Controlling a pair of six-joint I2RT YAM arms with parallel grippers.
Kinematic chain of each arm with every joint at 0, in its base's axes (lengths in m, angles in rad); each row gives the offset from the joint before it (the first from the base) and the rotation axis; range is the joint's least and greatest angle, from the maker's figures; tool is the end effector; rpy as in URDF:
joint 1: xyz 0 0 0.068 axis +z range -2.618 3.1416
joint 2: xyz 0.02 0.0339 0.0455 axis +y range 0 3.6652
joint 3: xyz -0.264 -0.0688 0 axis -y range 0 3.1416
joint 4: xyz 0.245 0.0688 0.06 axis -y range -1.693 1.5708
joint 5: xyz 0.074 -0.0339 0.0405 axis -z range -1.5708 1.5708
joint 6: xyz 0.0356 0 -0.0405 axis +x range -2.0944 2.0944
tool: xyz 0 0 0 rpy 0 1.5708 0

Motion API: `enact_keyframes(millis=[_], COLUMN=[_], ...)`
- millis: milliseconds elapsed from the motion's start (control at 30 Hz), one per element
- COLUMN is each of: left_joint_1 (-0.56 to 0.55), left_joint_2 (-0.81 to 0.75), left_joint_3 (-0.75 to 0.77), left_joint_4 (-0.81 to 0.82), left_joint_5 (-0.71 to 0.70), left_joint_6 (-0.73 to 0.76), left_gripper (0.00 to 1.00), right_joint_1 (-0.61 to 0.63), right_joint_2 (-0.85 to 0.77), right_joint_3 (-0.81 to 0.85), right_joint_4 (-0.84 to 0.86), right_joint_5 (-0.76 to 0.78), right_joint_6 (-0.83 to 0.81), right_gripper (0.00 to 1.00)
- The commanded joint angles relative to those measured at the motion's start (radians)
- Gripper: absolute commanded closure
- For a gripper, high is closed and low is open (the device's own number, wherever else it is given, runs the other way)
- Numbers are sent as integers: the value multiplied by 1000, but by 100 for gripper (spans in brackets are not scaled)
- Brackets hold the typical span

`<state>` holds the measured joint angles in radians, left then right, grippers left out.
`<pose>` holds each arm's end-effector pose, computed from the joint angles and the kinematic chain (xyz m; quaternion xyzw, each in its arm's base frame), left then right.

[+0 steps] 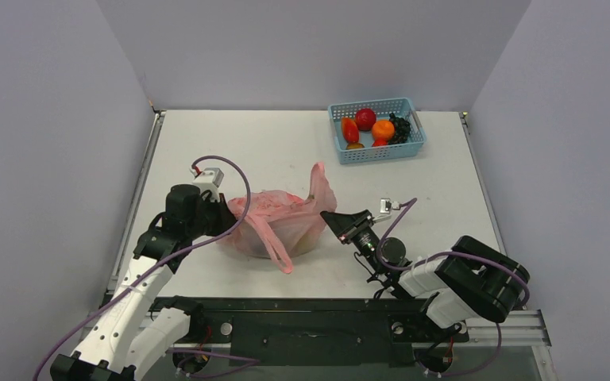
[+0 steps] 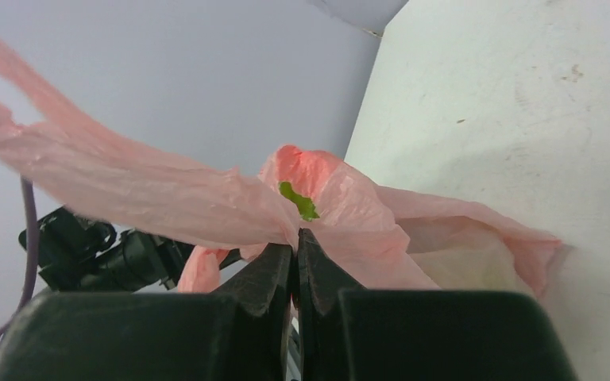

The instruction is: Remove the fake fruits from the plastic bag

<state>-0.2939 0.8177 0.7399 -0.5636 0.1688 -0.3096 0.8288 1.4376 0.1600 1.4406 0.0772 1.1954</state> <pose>0.1665 -0.0566 0.2816 0.0308 0.8910 -0.2047 0.4040 0.1515 0.1612 0.1757 0.1468 0.6305 0.6327 0.4250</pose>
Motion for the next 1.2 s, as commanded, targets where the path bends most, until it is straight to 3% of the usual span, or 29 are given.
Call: enact_keyframes(millis=[0,333,567,800,933,1033,1167], left_joint_1=[-6,-23,-32,-34,-46,-124,-281], left_joint_2=[-19,-37,-134,-150,-54,-55,-126], left_joint_3=[11,31,132,324,425,437,345], left_joint_4=[48,38,-79,-207,-325,-311,-194], left_joint_5=[-32,-1,45,85,121,66,-79], left_joint_6=[10,18,42,76,218,318,496], left_gripper=[100,100,64,58,45,38,20], right_joint_1=[-24,-35,-35,-37,-43,-53,-75], right_joint_2=[25,-6,-106,-197,-186,-154,-115], right_joint_3=[-18,6,78,134,152,163,179], right_joint_4=[141,5,-248,-413,-428,-422,-401], right_joint_5=[96,35,-19,-44,-68,-109,-150], right_joint_6=[111,37,-35,-96,-97,-93,-84], right_gripper=[100,100,100,100,100,100,100])
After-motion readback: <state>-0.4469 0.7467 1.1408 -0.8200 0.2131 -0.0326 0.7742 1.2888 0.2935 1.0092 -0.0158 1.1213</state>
